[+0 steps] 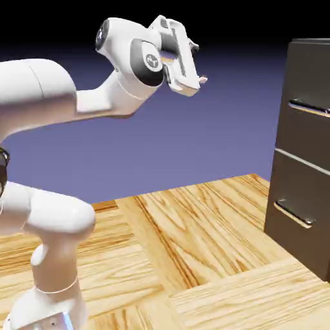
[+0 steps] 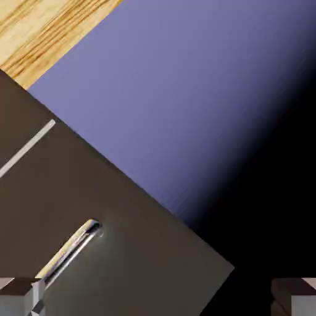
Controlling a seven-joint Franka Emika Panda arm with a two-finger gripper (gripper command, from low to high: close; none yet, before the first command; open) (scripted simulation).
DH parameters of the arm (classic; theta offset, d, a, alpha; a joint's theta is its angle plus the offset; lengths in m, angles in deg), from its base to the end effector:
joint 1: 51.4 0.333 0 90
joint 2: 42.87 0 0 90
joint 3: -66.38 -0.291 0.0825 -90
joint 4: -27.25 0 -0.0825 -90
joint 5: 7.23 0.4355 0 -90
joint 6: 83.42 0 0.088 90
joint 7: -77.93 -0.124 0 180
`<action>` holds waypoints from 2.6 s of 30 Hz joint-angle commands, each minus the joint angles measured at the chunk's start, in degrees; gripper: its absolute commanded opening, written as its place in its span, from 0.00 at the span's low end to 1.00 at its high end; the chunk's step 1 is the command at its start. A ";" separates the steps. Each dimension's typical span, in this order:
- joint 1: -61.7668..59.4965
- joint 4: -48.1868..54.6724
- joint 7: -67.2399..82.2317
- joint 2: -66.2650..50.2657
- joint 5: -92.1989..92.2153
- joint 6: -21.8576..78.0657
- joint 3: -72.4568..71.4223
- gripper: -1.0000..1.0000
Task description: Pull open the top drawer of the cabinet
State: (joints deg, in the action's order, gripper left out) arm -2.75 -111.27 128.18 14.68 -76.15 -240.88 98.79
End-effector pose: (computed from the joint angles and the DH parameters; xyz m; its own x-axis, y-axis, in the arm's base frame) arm 0.4116 0.0698 0.6871 -0.2299 0.9715 -0.0575 0.2013 0.1053 0.9738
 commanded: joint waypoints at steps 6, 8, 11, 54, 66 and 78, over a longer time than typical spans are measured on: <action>7.74 3.63 14.95 4.02 -11.12 2.67 5.23 0.50; 10.32 4.83 19.94 5.35 -14.82 3.56 6.97 0.50; 14.18 6.65 27.41 7.36 -20.38 4.89 9.58 0.50; 64.75 38.10 112.12 28.97 -82.20 16.06 39.93 0.00; 47.00 13.19 108.18 30.76 -79.87 23.31 35.82 0.00; 25.29 -11.72 107.88 35.91 -70.73 26.92 27.78 0.00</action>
State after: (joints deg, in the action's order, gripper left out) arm 22.54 -122.99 235.95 50.59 -147.04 -213.98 126.56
